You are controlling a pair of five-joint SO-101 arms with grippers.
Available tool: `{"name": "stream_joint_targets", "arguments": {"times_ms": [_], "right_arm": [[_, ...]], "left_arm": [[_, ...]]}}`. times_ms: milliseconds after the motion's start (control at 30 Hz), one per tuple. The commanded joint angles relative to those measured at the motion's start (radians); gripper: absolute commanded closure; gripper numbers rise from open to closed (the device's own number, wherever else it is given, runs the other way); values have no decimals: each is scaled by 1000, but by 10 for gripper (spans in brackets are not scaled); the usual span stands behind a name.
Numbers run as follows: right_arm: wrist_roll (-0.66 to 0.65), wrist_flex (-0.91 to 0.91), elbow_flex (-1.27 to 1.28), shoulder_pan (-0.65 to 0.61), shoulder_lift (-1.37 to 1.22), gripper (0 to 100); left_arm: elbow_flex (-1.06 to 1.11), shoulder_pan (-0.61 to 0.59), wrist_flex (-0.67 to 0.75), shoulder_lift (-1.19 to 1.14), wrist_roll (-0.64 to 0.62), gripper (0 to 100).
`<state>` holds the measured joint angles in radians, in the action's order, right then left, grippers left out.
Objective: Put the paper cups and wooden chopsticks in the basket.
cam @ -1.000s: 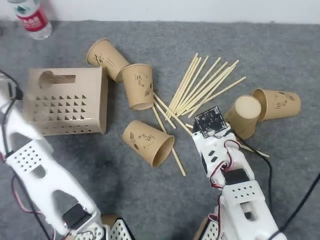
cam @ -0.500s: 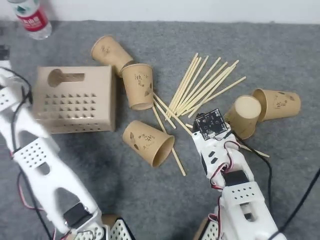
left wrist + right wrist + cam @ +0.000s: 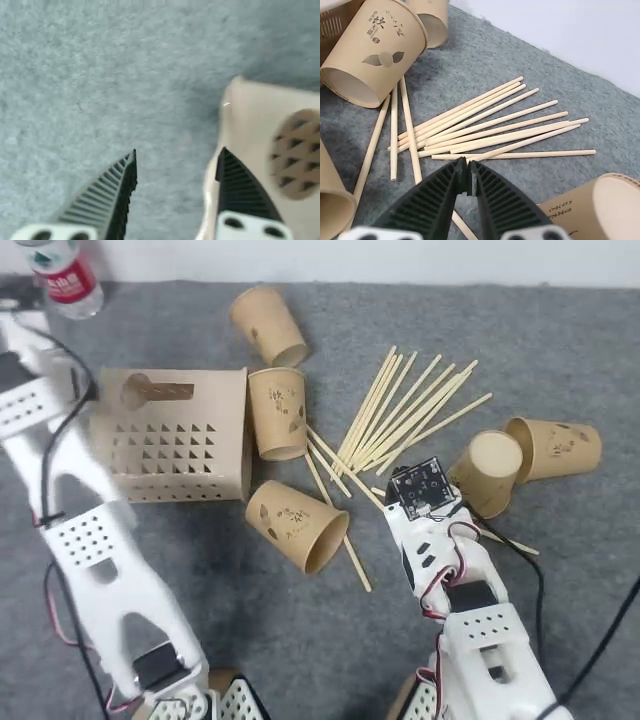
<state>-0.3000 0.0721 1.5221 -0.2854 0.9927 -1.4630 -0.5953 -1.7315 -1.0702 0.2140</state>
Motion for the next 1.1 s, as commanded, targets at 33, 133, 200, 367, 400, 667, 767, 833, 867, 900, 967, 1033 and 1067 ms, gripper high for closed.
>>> {"name": "stream_joint_targets", "arguments": {"times_ms": [33,133,200,367,400,667,767,833,867,900,967,1033,1067], "right_arm": [[2,-22,-6,5,-2,990],[2,-22,-6,5,-2,990],[2,-24,-6,5,-2,990],[2,-24,-6,4,-2,990],[2,-24,-6,4,-2,990],[2,-22,-6,7,-2,990],[2,-24,-6,7,-2,990],[2,-25,-6,7,-2,990],[2,-25,-6,7,-2,990],[2,-25,-6,7,-2,990],[2,-25,-6,5,-2,990],[2,-25,-6,5,-2,990],[2,-25,-6,4,-2,990]], "left_arm": [[168,167,-23,163,-34,735],[179,192,-21,215,-57,735],[137,187,-21,255,-86,735],[71,175,-23,350,-172,731],[70,181,-23,367,-184,731],[65,245,-17,410,-241,731],[47,147,-14,407,-230,731],[41,68,-17,402,-178,731],[42,28,-15,400,-143,731],[45,-11,-14,397,-107,731],[53,-71,-14,377,-14,731],[59,-103,-12,328,66,731],[59,-112,-12,301,94,731]]}}
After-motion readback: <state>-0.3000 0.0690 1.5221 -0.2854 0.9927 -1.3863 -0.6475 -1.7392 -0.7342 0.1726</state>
